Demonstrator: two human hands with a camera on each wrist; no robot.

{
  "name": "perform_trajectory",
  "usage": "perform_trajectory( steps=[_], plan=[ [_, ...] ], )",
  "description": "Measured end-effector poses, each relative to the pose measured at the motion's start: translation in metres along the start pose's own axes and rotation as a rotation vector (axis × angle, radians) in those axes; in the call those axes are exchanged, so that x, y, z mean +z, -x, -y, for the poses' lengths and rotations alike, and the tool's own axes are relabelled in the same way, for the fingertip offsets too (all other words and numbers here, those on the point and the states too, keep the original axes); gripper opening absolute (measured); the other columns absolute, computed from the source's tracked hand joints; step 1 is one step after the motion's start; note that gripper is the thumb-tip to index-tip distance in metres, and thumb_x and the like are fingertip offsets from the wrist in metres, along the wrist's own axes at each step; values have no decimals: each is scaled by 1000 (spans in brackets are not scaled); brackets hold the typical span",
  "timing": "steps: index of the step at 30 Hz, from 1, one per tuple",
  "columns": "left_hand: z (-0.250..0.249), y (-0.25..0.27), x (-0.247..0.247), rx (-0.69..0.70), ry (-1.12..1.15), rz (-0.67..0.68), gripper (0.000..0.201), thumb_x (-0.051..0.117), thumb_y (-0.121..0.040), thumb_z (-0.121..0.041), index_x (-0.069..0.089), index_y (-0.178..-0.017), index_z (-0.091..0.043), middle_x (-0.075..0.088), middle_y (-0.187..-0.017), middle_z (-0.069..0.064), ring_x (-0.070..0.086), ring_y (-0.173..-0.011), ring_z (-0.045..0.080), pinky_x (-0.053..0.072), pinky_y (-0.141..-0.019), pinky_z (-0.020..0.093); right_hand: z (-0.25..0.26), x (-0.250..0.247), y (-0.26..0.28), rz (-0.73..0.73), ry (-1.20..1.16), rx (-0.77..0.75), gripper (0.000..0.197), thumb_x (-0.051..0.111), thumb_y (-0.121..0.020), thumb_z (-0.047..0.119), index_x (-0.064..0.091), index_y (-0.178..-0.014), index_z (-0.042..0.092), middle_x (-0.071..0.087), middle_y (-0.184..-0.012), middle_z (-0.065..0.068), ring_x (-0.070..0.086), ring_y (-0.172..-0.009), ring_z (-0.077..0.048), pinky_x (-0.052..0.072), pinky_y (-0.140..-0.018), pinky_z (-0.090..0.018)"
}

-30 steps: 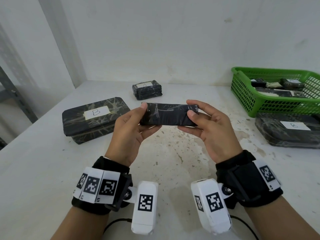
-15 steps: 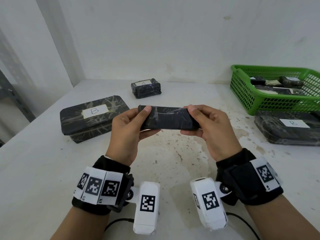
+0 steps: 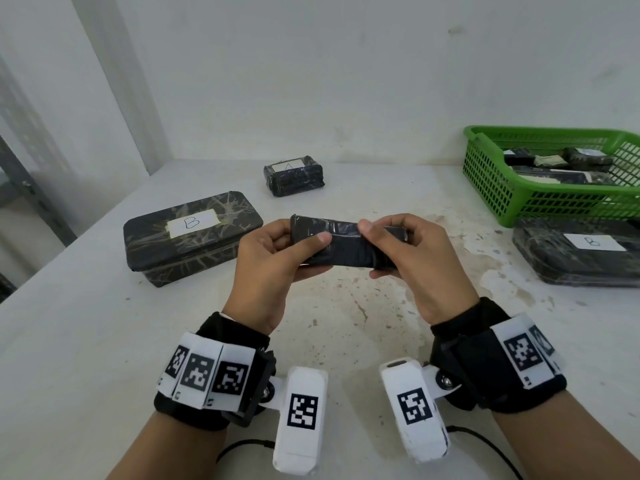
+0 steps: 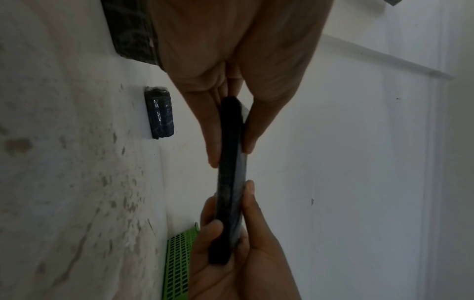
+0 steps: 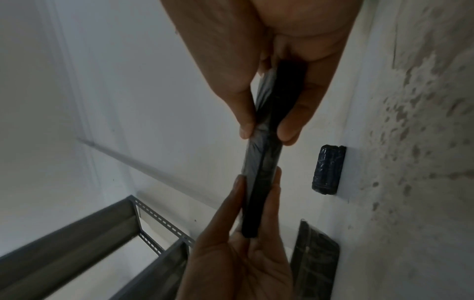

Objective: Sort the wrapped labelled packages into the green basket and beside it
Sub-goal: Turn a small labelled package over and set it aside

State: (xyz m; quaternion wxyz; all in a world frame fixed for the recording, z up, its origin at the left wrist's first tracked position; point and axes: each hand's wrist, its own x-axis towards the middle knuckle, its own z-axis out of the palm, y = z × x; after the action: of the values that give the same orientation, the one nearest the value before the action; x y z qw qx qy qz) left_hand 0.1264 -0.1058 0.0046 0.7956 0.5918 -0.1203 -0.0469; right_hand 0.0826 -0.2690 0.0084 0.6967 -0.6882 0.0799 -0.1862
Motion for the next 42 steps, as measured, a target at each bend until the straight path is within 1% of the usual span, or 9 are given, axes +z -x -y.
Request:
perform_trajectory(
  steps=[7,13,18,22,26,30,35,38,42],
  plan=[
    [1,2,2,-26,-17,25,25,72,-79,-1,66,-104,1,74,-99,17,74,-87,22,58,-70,25,-3,0,-2,-20,35,-24,31,80,-79,15,62,-99,-1,67,-83,-10,55,-51,-12,46,-49,-23],
    [1,-3,-4,-17,9,-11,22,67,-83,5,66,-105,2,75,-98,15,73,-87,23,59,-72,26,-1,-1,-2,121,23,42,38,77,-80,4,59,-114,7,68,-107,-12,66,-82,-15,52,-70,-25],
    [-2,-3,-4,-4,23,-5,11,69,-83,-6,66,-93,-5,76,-83,4,73,-79,15,60,-72,28,2,-1,0,138,69,-9,38,74,-80,-2,58,-111,13,68,-108,-12,65,-80,-15,52,-73,-28],
    [0,-4,-5,19,-12,-55,7,70,-84,-6,67,-90,-5,76,-84,10,74,-79,19,61,-71,30,1,2,2,188,40,36,42,79,-78,9,55,-112,16,65,-111,-10,63,-83,-13,51,-74,-25],
    [1,-2,-4,28,-56,-4,13,71,-83,-11,66,-93,-5,74,-96,16,73,-85,22,60,-73,31,-2,7,5,85,35,5,40,81,-77,12,54,-107,18,65,-108,-6,63,-80,-10,50,-66,-16],
    [-1,-2,-3,-11,11,58,24,68,-80,-24,65,-98,-10,72,-95,8,71,-92,21,59,-75,29,-3,6,5,59,45,-22,39,79,-79,11,52,-106,18,62,-107,-5,64,-84,-12,53,-70,-20],
    [-1,-5,-6,63,71,79,24,68,-85,-6,61,-108,-3,63,-110,16,67,-96,19,55,-86,27,7,3,0,62,-223,195,59,67,-79,44,55,-121,5,67,-115,-12,71,-100,-20,59,-85,-31],
    [-3,-5,-6,71,134,107,27,63,-82,-7,61,-108,-3,62,-102,13,65,-91,16,52,-90,26,9,1,-1,49,-402,227,42,55,-98,28,60,-116,-9,69,-111,-19,71,-99,-28,59,-87,-33],
    [-5,-3,-4,-27,129,82,26,70,-83,-25,64,-106,-14,61,-85,-2,59,-80,11,46,-101,36,5,1,0,26,-391,114,17,55,-97,13,67,-102,2,73,-93,-8,72,-92,-24,59,-86,-32]
  ],
)
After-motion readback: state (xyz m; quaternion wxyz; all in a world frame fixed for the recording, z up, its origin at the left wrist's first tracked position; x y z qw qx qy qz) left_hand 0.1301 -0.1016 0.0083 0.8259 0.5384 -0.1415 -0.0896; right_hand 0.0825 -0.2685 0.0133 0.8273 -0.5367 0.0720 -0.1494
